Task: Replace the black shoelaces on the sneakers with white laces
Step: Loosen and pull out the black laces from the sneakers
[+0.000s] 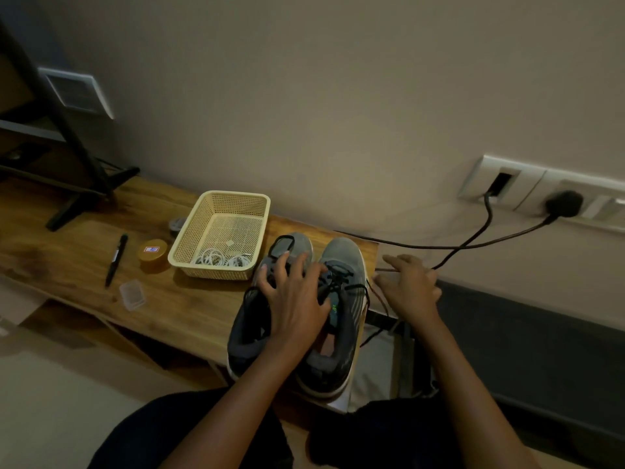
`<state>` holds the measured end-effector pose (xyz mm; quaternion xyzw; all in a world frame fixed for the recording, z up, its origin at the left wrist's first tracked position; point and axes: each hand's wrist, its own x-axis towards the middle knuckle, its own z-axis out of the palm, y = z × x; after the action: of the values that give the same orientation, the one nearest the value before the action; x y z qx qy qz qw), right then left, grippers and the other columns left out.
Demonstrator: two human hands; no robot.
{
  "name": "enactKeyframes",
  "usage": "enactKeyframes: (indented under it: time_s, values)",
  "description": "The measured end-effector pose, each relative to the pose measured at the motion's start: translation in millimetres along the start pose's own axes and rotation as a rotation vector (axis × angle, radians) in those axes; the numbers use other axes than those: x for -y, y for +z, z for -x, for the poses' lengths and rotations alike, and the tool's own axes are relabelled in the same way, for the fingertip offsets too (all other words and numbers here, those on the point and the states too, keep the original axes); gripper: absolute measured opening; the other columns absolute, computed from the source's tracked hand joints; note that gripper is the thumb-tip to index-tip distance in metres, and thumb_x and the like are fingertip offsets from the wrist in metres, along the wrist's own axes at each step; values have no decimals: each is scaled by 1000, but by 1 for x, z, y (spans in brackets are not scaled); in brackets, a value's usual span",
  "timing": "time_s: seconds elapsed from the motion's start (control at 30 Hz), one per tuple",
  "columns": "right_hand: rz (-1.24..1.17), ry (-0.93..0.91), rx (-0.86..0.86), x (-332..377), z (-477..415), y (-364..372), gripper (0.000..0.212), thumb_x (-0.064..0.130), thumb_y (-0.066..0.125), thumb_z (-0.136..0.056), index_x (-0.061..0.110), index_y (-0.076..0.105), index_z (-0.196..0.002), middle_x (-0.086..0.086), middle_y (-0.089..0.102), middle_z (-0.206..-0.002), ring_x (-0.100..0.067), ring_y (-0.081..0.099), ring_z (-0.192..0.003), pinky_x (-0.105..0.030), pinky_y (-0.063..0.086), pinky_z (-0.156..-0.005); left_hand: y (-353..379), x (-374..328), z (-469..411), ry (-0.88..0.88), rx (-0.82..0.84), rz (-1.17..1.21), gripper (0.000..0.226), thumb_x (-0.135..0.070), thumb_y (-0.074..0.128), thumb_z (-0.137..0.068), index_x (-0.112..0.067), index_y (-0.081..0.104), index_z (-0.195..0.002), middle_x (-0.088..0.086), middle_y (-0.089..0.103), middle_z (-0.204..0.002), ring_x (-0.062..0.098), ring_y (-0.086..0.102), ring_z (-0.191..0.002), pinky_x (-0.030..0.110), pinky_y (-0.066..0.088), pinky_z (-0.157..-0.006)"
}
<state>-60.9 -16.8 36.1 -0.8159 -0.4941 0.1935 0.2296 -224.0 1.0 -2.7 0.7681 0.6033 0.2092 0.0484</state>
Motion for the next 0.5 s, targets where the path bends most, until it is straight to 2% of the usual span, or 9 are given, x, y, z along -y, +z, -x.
enactKeyframes:
  time_s: [0.1, 0.2, 0.27, 0.4, 0.5]
  values:
    - [104, -130, 6, 8, 10, 14, 28, 49, 61, -82, 26, 69, -96, 3, 46, -129, -24, 28, -123, -40, 23, -101, 6, -3, -4, 116, 20, -106, 39, -28, 84, -60, -28, 67, -95, 4, 54, -133, 33, 36, -134, 56, 6, -104]
    - [262, -200, 23, 13, 17, 29, 39, 60, 56, -78, 27, 70, -92, 8, 46, -128, -23, 30, -122, -38, 22, -100, 13, -8, -9, 184, -10, -175, 32, -19, 88, -49, -25, 71, -76, 7, 61, -125, 35, 46, -126, 59, 13, -102]
    - [295, -217, 6, 11, 18, 33, 40, 59, 56, -77, 25, 71, -92, 10, 46, -130, -21, 29, -124, -39, 21, -101, 17, -11, -12, 194, -28, -182, 33, -17, 90, -47, -24, 70, -72, 6, 63, -122, 34, 49, -124, 60, 15, -101]
    - [169, -237, -4, 1, 17, 34, 28, 49, 63, -79, 23, 72, -76, 14, 49, -130, -18, 26, -125, -37, 17, -103, 21, -15, -17, 167, -51, -149, 32, -17, 89, -48, -22, 70, -73, 7, 64, -118, 35, 50, -124, 61, 12, -102]
    - [131, -292, -87, -5, 18, 38, 21, 40, 66, -77, 22, 71, -68, 14, 52, -129, -18, 24, -129, -40, 13, -107, 22, -16, -19, 166, -60, -137, 27, -20, 88, -53, -23, 70, -72, 5, 64, -118, 34, 48, -125, 60, 10, -103]
